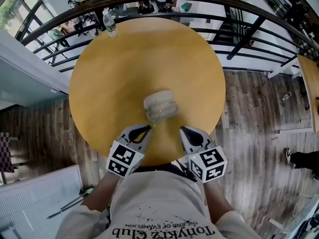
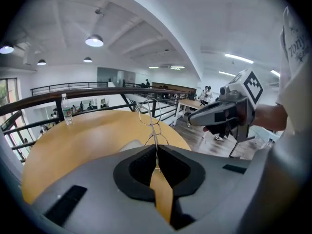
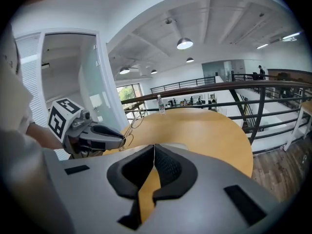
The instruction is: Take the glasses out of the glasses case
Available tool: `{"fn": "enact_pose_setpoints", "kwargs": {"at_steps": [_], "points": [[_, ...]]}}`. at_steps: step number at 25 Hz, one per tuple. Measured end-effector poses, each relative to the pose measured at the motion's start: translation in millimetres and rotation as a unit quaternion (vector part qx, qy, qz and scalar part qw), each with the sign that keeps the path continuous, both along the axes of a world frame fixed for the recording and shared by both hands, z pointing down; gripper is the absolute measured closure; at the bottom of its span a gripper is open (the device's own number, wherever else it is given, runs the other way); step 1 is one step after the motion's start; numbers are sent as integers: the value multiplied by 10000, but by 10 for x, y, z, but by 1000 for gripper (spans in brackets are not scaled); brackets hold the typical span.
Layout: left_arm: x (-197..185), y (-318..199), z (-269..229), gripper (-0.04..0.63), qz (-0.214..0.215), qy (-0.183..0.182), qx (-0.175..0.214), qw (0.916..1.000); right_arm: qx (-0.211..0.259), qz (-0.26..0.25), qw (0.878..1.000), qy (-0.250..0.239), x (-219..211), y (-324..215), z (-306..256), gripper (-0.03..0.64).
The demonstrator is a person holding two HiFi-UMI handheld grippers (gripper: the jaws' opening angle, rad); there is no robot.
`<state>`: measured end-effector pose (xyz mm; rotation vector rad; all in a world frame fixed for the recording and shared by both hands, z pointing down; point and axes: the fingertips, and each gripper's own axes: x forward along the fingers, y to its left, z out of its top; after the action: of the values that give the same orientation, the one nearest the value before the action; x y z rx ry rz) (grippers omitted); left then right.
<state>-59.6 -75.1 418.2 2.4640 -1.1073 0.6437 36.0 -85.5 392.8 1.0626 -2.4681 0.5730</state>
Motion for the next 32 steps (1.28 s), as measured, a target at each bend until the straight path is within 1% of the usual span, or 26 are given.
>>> {"fn": "enact_pose_setpoints", "kwargs": {"at_steps": [3, 7, 10, 13, 19, 26, 32], "points": [[-6, 74, -220, 558, -290, 236, 217, 9991, 53, 37, 9999, -111, 1, 9, -86, 591], [-27, 121, -479, 558, -576, 555, 459, 9957, 155, 82, 9996, -199, -57, 1, -201, 591], [-15, 150, -540, 558, -736, 711, 482, 9936, 201, 122, 9994, -259, -97, -11, -285, 591], [31, 172, -542, 558, -779, 828, 441, 9925, 207, 159, 9993, -273, -103, -12, -335, 591], [97, 209, -573, 558, -677, 870, 455, 9929, 108, 235, 9992, -305, -40, -9, -399, 591], [83, 194, -590, 558, -659, 793, 523, 9933, -9, 238, 9988, -424, 3, -71, -411, 591], [76, 226, -573, 558, -601, 823, 422, 9939, 3, 248, 9985, -479, -7, -66, -436, 591]]}}
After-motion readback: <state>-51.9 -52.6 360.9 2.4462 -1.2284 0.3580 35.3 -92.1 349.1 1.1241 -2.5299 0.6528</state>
